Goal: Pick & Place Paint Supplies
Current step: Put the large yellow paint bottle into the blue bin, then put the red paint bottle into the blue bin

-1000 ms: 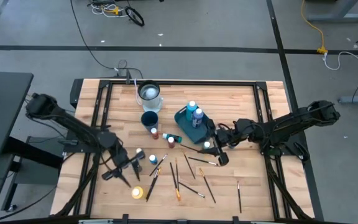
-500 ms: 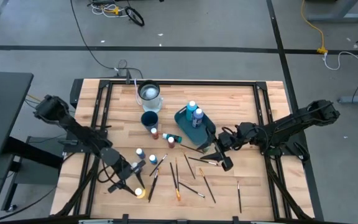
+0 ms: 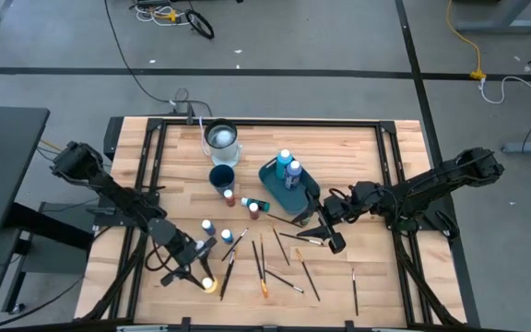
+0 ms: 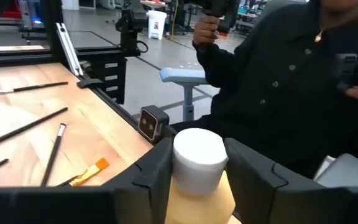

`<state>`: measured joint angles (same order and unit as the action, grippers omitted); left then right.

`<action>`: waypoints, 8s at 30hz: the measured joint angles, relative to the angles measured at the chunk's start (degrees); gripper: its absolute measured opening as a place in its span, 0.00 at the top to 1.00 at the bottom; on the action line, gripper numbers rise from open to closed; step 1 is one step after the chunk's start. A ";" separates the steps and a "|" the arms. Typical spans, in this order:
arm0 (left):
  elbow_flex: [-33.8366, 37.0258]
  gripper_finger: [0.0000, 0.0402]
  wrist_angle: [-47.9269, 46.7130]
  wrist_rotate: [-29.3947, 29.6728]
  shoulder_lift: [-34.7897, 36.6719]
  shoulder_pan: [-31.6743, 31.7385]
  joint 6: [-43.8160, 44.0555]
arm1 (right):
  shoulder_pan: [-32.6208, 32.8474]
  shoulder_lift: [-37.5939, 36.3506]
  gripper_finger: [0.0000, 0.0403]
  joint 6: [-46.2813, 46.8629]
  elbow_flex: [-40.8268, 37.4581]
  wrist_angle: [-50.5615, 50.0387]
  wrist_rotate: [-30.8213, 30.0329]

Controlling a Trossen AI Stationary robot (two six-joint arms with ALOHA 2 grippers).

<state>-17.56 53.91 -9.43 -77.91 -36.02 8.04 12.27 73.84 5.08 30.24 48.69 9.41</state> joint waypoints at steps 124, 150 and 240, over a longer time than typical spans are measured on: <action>-35.74 0.55 -33.52 35.56 8.31 29.89 -21.10 | -4.68 9.34 0.44 7.52 -19.82 15.62 -49.33; -35.71 0.55 -39.59 35.31 8.28 30.98 -20.47 | -6.40 16.01 0.32 -6.81 -19.87 34.17 -52.76; -33.70 0.64 -63.85 19.76 -11.20 30.87 5.67 | 8.70 -9.94 0.35 -11.58 -19.82 25.20 -36.94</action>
<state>-51.26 -9.94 10.33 -89.11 -5.15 13.72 20.97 63.90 -6.50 10.41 73.89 -27.53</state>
